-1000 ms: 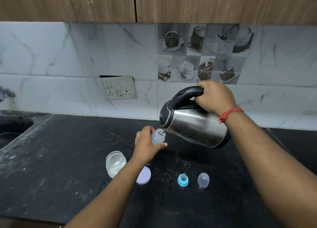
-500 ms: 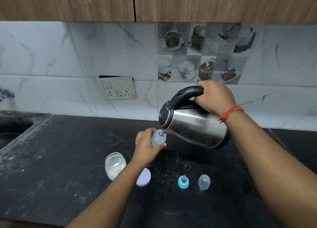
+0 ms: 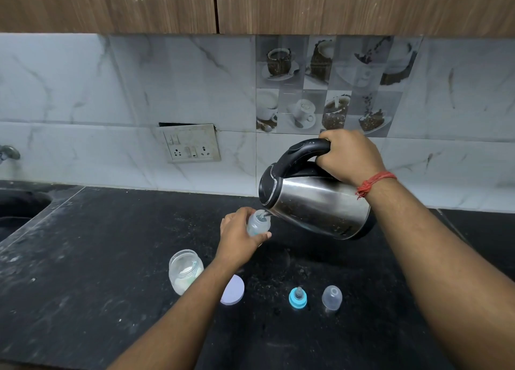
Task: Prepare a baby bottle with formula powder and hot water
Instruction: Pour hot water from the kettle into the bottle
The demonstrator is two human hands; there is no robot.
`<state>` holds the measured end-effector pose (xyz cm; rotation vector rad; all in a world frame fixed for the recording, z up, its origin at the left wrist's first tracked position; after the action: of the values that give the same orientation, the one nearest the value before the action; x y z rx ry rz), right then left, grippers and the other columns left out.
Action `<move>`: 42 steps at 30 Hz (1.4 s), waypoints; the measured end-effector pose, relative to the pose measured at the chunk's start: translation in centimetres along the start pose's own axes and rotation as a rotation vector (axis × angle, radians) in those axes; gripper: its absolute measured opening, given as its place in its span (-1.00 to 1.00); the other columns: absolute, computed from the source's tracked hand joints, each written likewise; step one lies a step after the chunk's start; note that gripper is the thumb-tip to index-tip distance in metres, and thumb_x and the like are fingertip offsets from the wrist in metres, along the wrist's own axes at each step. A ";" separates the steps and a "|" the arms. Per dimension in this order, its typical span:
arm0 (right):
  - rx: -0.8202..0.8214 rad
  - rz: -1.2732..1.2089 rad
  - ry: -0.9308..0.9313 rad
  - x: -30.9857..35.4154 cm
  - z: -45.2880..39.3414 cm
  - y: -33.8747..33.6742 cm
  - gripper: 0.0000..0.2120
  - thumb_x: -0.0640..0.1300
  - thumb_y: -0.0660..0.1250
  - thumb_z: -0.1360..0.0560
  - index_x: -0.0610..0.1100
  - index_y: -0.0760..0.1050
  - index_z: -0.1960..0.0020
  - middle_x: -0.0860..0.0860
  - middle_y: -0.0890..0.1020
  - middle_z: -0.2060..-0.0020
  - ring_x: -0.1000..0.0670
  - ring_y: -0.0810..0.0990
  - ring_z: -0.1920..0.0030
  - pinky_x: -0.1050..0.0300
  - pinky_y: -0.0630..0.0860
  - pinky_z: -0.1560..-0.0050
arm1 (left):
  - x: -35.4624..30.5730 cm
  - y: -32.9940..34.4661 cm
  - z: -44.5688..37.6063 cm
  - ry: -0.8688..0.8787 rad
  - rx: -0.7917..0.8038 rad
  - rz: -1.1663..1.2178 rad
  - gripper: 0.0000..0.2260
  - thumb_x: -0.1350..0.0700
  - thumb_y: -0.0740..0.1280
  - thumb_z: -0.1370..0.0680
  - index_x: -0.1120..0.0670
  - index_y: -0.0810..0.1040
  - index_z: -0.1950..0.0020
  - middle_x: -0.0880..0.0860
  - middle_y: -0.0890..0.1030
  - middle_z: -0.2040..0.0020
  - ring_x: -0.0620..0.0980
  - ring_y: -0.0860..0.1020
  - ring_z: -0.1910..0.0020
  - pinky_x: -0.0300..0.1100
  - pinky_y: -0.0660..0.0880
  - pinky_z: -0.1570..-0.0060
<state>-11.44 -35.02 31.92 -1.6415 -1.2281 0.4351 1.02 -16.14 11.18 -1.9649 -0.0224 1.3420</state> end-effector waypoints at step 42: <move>-0.062 -1.108 0.750 -8.2 7.0 20.0 -0.58 -0.52 0.25 -0.34 -0.02 0.60 0.15 -0.02 0.60 0.26 -0.01 0.55 0.21 0.13 0.50 0.14 | 5.8 -0.1 3.3 -0.114 0.030 0.127 -0.59 0.11 0.63 -0.39 -0.07 0.51 -0.11 -0.06 0.62 -0.08 -0.14 0.59 -0.06 -0.35 0.46 0.00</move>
<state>-9.96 -38.41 9.55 -0.7942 -1.3180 -0.8341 1.07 -11.86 6.04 -1.8889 0.0689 1.5270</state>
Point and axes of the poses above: each hand's wrist, its own z-axis away from the middle knuckle, its own y-axis out of the palm, x = y × z, the point moved 4 cm from there along -z, towards the middle knuckle
